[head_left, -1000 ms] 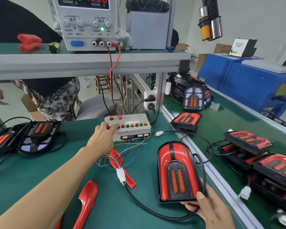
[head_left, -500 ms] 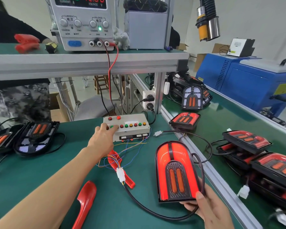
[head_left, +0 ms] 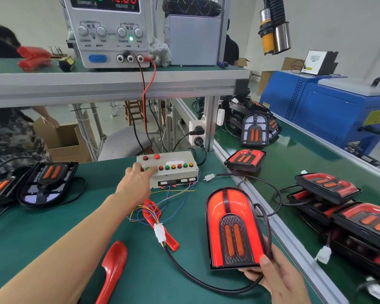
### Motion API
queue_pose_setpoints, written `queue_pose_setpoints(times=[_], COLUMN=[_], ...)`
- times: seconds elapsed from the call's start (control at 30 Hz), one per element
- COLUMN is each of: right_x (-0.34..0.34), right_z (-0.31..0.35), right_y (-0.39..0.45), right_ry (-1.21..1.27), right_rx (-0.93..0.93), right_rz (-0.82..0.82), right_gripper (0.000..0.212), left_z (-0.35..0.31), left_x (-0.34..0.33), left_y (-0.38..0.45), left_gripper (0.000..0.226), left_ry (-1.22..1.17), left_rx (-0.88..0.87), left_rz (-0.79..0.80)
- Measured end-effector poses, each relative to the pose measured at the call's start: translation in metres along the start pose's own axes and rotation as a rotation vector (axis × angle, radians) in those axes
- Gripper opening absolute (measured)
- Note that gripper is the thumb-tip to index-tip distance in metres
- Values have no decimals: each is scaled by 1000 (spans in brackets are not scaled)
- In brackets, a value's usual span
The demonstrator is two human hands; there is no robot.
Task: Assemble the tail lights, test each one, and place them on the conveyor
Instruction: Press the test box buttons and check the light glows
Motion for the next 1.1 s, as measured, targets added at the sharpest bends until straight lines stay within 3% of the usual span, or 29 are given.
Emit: queue_pose_setpoints(times=[0.2,0.33,0.5,0.7,1.1], right_x=[2,4,5,7,7], right_z=[-5,-8,-12,-19,-13], right_y=[5,6,7,9,8], right_ry=[11,18,24,34,20], right_rx=[2,6,-8,-31,-5], right_rz=[-6,-16,-6,6,-17], right_gripper=[38,46,50,53,52], left_z=[-5,-35,-77,-91,-87], left_x=[12,29,16,2,-4], left_y=[-4,-11,1,22,37], left_gripper=[67,48,53,61,71], left_ry=[164,1,-69,65,2], left_rx=[61,-120,-308,-267,-206], left_rz=[-72,-259,-108,-36,17])
Point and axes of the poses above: each hand's wrist, its own y-axis towards the middle knuckle, its own x-axis out of the back of the hand, z = x × y, the point moved 10 cm from there along y, towards the middle knuckle, and after that the axes turned 13 degrees about z, right-handed, at the moved point
